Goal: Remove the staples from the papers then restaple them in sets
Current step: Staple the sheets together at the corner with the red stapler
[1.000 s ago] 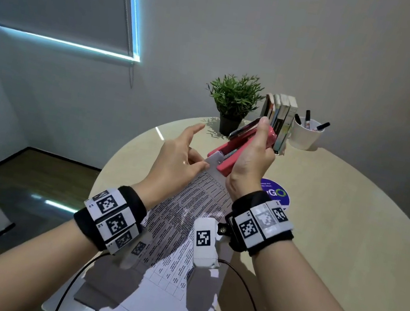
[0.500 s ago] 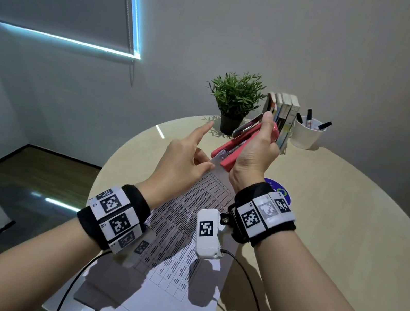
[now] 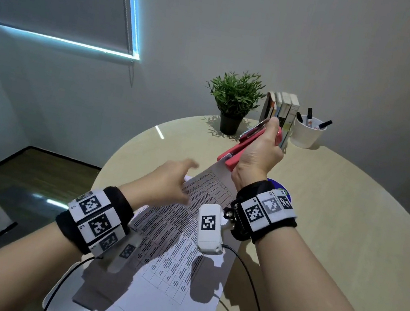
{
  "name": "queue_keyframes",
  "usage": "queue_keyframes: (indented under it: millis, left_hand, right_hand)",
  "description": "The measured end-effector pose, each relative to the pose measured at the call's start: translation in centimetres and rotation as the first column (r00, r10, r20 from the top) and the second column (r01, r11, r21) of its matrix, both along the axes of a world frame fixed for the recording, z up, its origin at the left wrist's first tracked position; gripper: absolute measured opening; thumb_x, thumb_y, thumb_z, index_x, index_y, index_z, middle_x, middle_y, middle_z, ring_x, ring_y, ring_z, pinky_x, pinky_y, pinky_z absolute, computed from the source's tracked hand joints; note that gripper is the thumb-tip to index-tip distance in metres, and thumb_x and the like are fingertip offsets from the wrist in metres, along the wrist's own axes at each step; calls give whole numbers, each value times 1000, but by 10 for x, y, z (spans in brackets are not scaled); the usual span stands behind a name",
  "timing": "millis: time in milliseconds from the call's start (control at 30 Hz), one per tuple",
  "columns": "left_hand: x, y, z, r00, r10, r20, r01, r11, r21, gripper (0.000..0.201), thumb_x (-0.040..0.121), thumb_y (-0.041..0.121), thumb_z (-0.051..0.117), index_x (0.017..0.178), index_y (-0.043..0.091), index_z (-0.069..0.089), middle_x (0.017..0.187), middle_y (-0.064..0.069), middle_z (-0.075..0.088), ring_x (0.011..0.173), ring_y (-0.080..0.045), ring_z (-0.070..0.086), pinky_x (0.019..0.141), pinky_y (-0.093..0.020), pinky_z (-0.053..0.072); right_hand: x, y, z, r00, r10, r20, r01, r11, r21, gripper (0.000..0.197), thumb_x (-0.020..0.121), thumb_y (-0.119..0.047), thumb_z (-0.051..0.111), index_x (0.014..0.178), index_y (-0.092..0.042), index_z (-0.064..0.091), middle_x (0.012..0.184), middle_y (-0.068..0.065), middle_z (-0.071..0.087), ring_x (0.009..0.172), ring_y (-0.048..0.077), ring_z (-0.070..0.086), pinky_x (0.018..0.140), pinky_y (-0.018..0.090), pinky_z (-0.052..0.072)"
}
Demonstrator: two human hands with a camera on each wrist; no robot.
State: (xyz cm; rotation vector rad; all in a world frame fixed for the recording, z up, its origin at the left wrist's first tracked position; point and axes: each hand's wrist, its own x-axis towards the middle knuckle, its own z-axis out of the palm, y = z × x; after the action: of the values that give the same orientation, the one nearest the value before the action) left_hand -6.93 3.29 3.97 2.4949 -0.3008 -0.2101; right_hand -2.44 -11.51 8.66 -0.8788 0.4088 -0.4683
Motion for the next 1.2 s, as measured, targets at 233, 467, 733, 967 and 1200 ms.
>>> queue_keyframes:
  millis: [233,467,733,967,1200]
  left_hand:
    - [4,41,0,948,71,-309,-129,977,-170,4,86,-1,65,84,2,63,75,-13,65,64,-20,63,59,-32,56]
    - [39,16,11,890,43,-454,-253,875,-412,26,88,-5,59,114,-6,59,105,-23,67,78,-26,69,65,-34,58]
    - [53,-152,-54,822,-29,-568,-224,902,-369,43,72,17,82,103,-7,64,89,-25,66,69,-27,55,64,-36,42]
    - [38,-214,-94,931,37,-364,-114,975,-192,33,74,10,80,97,-1,58,97,-10,65,93,-23,64,81,-32,55]
    - [70,-147,-58,991,134,-2,-134,987,-84,61,75,30,80,121,4,50,116,-12,55,104,-28,57,86,-38,51]
  right_hand:
    - [4,-28,10,999,13,34,-18,988,154,31,94,-43,59,94,-11,62,78,6,67,63,21,67,60,31,55]
    - [0,-117,36,989,-96,115,70,975,211,36,96,-48,49,97,-13,58,78,7,64,67,24,68,58,31,56]
    - [-35,-192,32,970,-242,-9,240,959,152,36,95,-52,49,94,-18,57,75,-1,63,63,16,64,49,18,50]
    - [-43,-217,-15,946,-295,-133,307,949,79,35,93,-51,52,86,-17,59,71,-1,65,63,17,66,59,24,50]
    - [-25,-201,-72,934,-101,-342,150,981,119,29,89,-43,51,83,-16,58,69,3,63,58,20,59,53,25,43]
